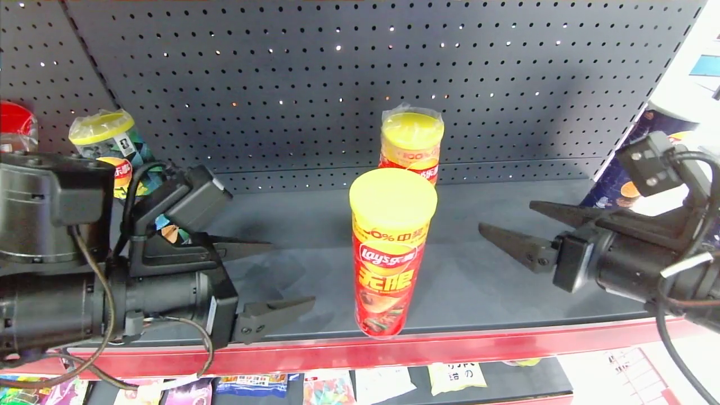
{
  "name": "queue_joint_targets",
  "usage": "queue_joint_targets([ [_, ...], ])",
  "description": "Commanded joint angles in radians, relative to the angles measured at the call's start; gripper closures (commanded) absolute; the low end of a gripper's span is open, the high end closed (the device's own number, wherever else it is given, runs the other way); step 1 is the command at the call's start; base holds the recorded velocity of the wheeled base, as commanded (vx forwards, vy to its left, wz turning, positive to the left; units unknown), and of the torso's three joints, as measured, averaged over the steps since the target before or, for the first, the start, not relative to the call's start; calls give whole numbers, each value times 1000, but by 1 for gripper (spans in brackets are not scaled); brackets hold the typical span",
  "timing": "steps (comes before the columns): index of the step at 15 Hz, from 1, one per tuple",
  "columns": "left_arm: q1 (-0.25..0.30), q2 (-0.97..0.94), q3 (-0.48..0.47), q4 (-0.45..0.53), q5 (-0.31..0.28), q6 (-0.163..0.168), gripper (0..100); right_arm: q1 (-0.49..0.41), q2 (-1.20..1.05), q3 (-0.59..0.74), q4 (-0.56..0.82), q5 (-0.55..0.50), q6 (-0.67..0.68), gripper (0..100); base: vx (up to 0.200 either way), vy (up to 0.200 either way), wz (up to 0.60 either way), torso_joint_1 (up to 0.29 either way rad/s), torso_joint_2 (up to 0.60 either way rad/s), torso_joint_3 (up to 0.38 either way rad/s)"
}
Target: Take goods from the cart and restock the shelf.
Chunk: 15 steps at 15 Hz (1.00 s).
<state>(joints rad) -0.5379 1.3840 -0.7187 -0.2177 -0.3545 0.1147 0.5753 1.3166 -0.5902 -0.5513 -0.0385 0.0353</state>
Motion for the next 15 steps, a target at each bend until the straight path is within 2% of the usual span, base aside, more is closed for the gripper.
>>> queue_joint_targets([
  [1, -59, 82, -31, 0, 61, 0, 0, 0, -165, 23, 145, -8, 0, 0, 0, 0, 0, 0, 0, 0],
  [4, -73, 165, -71, 0, 104, 3, 0, -2, -243, 30, 237, -8, 1, 0, 0, 0, 0, 0, 0, 0],
  [7, -73, 213, -82, 0, 138, 7, 0, -3, -250, 27, 237, -9, 5, 0, 0, 0, 0, 0, 0, 0],
  [10, -71, 244, -97, 0, 160, 33, 0, -18, -254, 26, 237, -8, 6, 0, 0, 0, 0, 0, 0, 0],
  [15, -82, 274, -117, 0, 196, 42, 0, -25, -250, 21, 237, -6, 6, 0, 0, 0, 0, 0, 0, 0],
])
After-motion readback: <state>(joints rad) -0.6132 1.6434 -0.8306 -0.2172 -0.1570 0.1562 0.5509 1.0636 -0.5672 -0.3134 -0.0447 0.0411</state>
